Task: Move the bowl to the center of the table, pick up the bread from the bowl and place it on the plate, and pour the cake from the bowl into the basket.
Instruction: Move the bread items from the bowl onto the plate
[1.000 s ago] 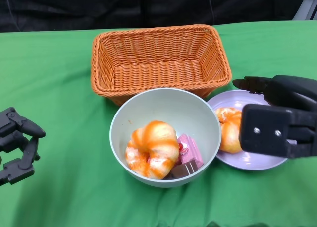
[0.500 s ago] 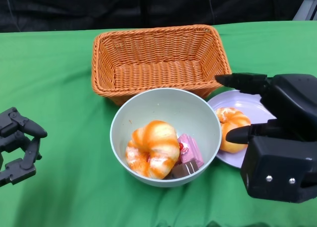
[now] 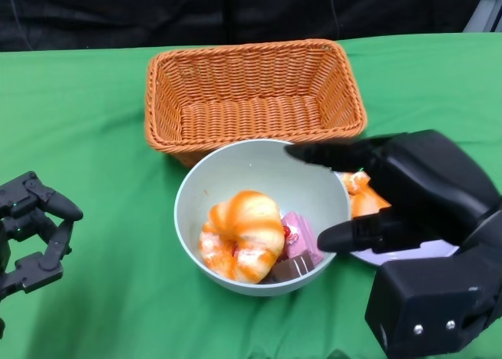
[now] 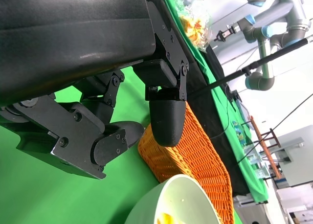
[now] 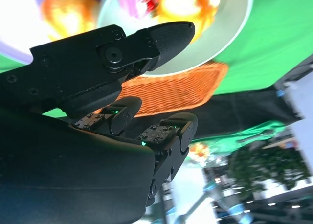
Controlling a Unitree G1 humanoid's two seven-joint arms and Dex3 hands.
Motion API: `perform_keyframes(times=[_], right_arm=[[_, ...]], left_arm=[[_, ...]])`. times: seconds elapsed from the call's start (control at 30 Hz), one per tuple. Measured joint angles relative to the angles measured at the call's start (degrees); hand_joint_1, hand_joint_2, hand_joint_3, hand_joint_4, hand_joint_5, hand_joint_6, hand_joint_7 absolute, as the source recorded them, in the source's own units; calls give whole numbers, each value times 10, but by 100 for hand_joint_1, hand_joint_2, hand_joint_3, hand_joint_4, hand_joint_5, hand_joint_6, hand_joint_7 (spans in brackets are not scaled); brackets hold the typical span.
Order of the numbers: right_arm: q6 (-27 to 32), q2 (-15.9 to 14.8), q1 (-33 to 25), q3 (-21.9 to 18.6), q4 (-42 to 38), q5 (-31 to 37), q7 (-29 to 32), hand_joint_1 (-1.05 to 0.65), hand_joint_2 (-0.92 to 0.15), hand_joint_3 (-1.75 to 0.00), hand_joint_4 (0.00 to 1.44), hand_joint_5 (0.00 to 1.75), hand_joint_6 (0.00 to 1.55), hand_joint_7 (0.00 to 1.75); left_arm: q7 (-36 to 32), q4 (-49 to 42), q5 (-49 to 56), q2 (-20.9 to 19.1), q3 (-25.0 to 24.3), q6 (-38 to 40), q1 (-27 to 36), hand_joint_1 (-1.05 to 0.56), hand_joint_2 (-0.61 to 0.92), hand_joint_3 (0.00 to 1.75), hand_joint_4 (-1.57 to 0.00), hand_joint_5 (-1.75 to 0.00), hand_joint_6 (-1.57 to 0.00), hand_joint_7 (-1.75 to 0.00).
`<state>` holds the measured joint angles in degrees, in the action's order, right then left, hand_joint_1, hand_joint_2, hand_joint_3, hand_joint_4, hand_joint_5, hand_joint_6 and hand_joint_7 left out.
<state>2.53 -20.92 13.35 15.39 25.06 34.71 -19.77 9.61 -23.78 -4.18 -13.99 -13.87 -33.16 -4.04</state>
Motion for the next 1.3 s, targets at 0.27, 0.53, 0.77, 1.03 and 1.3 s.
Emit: perform_keyframes(times=[0.27,0.53,0.77,1.03,1.3], right_arm=[[-88,7,38,28,-83,-2,19,-70,-91,0,65,1,54,0],[-157,23,89,64,-188,4,37,-68,-89,0,60,0,52,0],[-219,29,125,91,-272,40,81,-68,-88,0,50,0,52,0],[-295,39,184,129,-395,106,166,-70,-86,0,42,0,55,1],[-359,40,236,165,-503,161,256,-72,-85,0,36,0,58,1]], left_arm=[[-2,0,0,0,-1,-3,4,-5,68,87,-73,-164,-72,-131],[-2,1,1,0,1,-10,5,-5,69,86,-73,-166,-73,-130],[-2,1,3,0,1,-14,6,-4,70,83,-73,-167,-73,-130],[-14,8,22,1,5,-15,7,-6,67,89,-77,-164,-74,-132],[-14,12,17,7,7,-19,6,-2,61,103,-79,-169,-75,-133]])
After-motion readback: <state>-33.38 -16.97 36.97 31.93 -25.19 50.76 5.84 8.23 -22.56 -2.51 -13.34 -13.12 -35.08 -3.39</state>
